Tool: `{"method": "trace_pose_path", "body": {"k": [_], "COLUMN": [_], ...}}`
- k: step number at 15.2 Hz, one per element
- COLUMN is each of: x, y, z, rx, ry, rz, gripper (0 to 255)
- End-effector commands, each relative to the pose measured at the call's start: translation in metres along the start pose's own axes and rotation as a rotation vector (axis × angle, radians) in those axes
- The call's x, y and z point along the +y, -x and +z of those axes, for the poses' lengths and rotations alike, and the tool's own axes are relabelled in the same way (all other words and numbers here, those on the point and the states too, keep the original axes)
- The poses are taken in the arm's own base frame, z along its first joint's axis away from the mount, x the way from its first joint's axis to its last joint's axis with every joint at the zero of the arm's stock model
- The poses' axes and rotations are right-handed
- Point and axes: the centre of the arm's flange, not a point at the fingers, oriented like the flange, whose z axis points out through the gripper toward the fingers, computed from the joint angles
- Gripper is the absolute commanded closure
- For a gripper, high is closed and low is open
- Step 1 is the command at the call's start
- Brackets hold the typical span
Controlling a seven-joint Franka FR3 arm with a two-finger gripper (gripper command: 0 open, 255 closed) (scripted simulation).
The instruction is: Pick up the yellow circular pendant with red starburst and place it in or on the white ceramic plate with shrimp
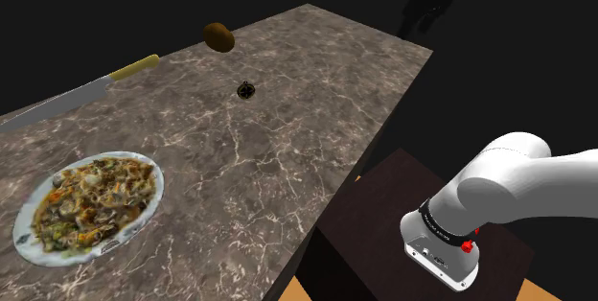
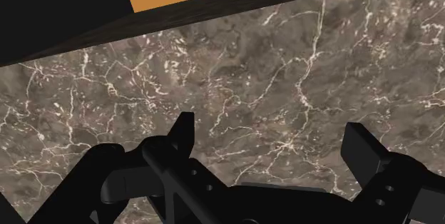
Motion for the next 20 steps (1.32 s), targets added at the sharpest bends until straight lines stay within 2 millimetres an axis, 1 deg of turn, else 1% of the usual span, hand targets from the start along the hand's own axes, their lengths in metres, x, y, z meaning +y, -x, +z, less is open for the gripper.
{"method": "trace_pose_path", "body": {"k": [1,10,20], "x": [0.0,-0.059,-0.133], "y": [0.0,-0.065,-0.137], "z": [0.0,0.065,0.129], "rx": [0.0,-0.057,-0.119], "ry": [0.0,-0.154,-0.326], "rz": [0.0,0.046,0.097], "gripper": [0,0,0]}}
